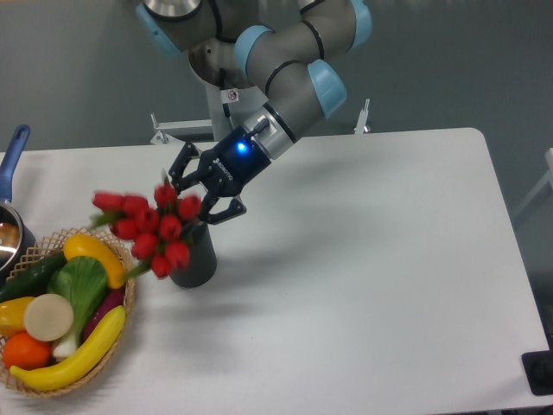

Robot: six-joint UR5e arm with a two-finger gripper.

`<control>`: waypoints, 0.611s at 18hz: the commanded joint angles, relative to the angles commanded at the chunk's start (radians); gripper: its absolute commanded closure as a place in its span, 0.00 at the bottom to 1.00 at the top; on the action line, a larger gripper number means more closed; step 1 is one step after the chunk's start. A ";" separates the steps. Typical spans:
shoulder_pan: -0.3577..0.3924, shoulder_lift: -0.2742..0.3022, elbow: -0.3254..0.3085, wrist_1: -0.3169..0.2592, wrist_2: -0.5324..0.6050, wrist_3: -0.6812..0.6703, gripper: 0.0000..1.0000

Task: Insert the flowers into the vase
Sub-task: 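Open the gripper to release the tulips in the vase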

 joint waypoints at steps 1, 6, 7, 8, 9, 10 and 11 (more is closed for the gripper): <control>0.000 0.000 -0.003 0.000 0.000 0.002 0.00; 0.017 0.023 0.001 0.000 -0.002 0.000 0.00; 0.028 0.031 0.003 0.000 -0.002 0.000 0.00; 0.043 0.049 0.002 -0.002 -0.002 -0.002 0.00; 0.055 0.064 0.003 -0.002 -0.003 -0.003 0.00; 0.069 0.084 0.003 -0.003 -0.006 -0.011 0.00; 0.087 0.100 0.011 -0.011 -0.015 -0.014 0.00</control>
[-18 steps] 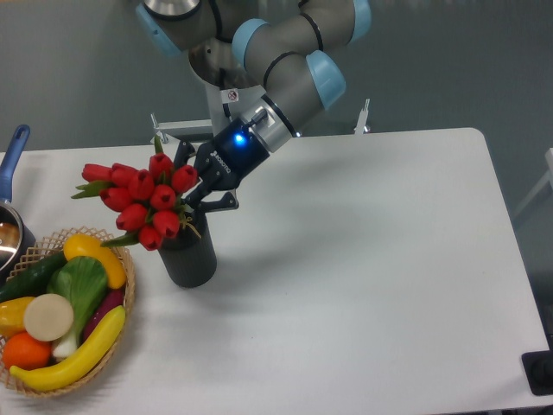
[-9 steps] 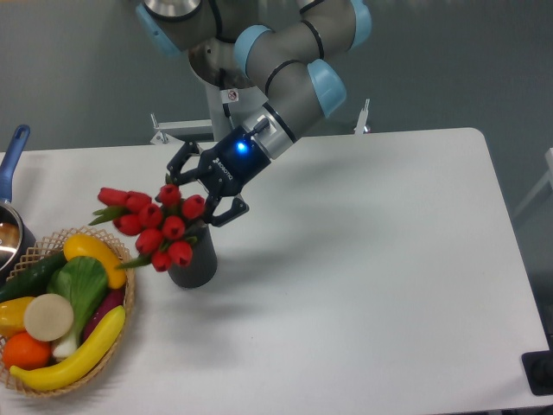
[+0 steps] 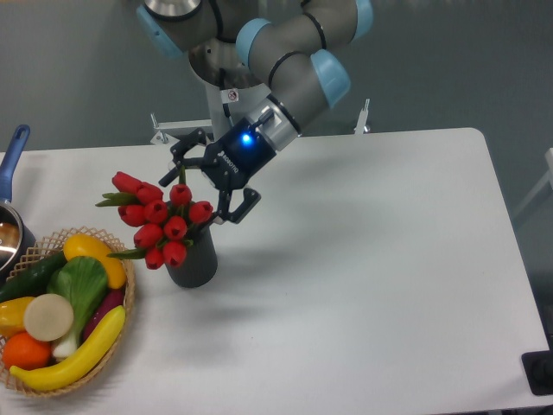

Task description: Insert the flowers into the vase

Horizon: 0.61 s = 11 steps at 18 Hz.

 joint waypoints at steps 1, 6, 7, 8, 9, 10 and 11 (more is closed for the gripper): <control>0.011 0.017 0.005 -0.003 0.000 -0.012 0.00; 0.048 0.095 0.055 -0.003 0.012 -0.149 0.00; 0.067 0.095 0.081 -0.002 0.017 -0.155 0.00; 0.092 0.095 0.104 -0.002 0.024 -0.156 0.00; 0.117 0.094 0.123 -0.002 0.044 -0.156 0.00; 0.138 0.092 0.143 0.000 0.072 -0.156 0.00; 0.156 0.089 0.164 -0.002 0.101 -0.156 0.00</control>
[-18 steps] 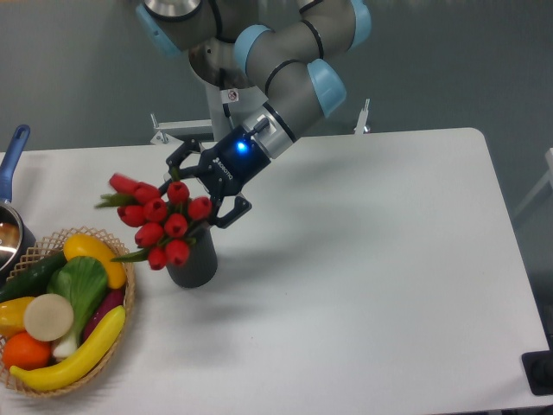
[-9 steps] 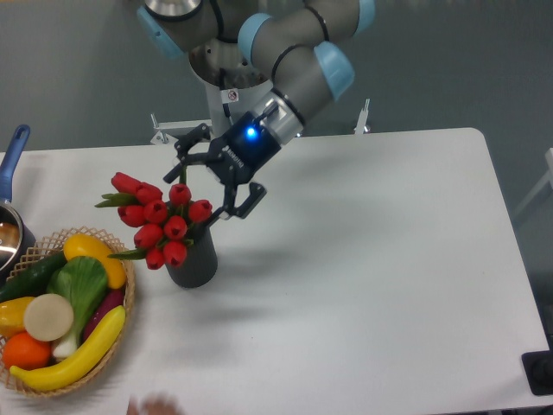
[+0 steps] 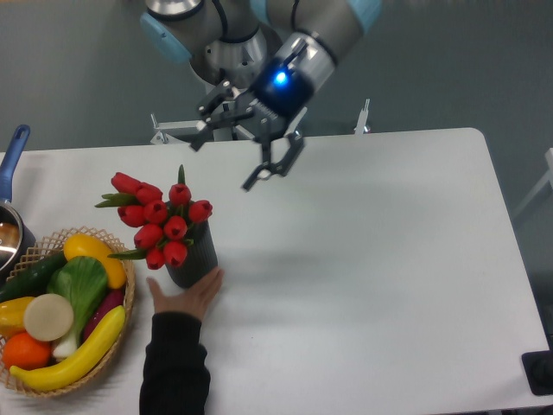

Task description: Insert the flowers into the vase

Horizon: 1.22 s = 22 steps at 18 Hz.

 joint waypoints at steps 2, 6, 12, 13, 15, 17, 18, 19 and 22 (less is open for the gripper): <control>0.028 -0.018 0.034 -0.002 0.058 0.000 0.00; 0.060 -0.132 0.178 -0.011 0.210 -0.003 0.00; 0.039 -0.323 0.478 -0.165 0.515 -0.066 0.00; 0.011 -0.348 0.514 -0.199 0.590 -0.063 0.00; -0.036 -0.385 0.548 -0.224 0.728 -0.055 0.00; -0.047 -0.428 0.569 -0.236 0.804 -0.054 0.00; -0.050 -0.445 0.572 -0.244 0.831 -0.032 0.00; -0.064 -0.463 0.574 -0.255 0.870 0.016 0.00; -0.124 -0.511 0.580 -0.288 1.040 0.098 0.00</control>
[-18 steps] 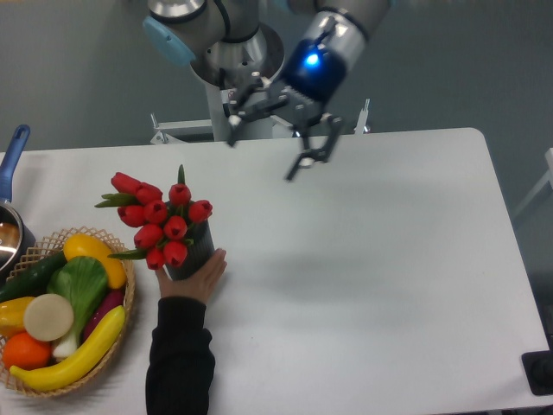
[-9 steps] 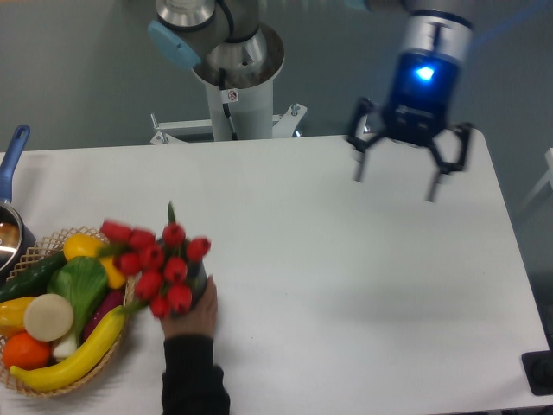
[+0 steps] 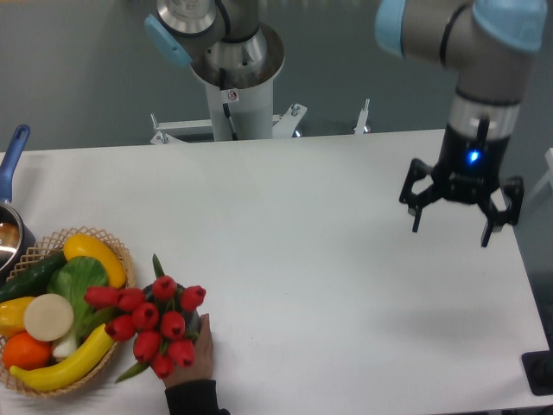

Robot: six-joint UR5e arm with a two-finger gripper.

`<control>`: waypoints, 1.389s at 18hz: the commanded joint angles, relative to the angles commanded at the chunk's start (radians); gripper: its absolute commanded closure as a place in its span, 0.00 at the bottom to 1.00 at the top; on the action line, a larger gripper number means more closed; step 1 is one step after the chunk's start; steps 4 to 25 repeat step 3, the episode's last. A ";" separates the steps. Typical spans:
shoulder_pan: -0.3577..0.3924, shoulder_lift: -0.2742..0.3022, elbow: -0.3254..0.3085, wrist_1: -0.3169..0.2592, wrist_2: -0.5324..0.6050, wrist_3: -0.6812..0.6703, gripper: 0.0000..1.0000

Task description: Insert the flowers into the vase

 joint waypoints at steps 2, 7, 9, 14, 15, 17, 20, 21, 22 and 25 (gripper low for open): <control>-0.022 -0.017 0.000 0.002 0.068 0.005 0.00; -0.025 -0.022 -0.002 0.006 0.082 0.008 0.00; -0.025 -0.022 -0.002 0.006 0.082 0.008 0.00; -0.025 -0.022 -0.002 0.006 0.082 0.008 0.00; -0.025 -0.022 -0.002 0.006 0.082 0.008 0.00; -0.025 -0.022 -0.002 0.006 0.082 0.008 0.00; -0.025 -0.022 -0.002 0.006 0.082 0.008 0.00; -0.025 -0.022 -0.002 0.006 0.082 0.008 0.00; -0.025 -0.022 -0.002 0.006 0.082 0.008 0.00; -0.025 -0.022 -0.002 0.006 0.082 0.008 0.00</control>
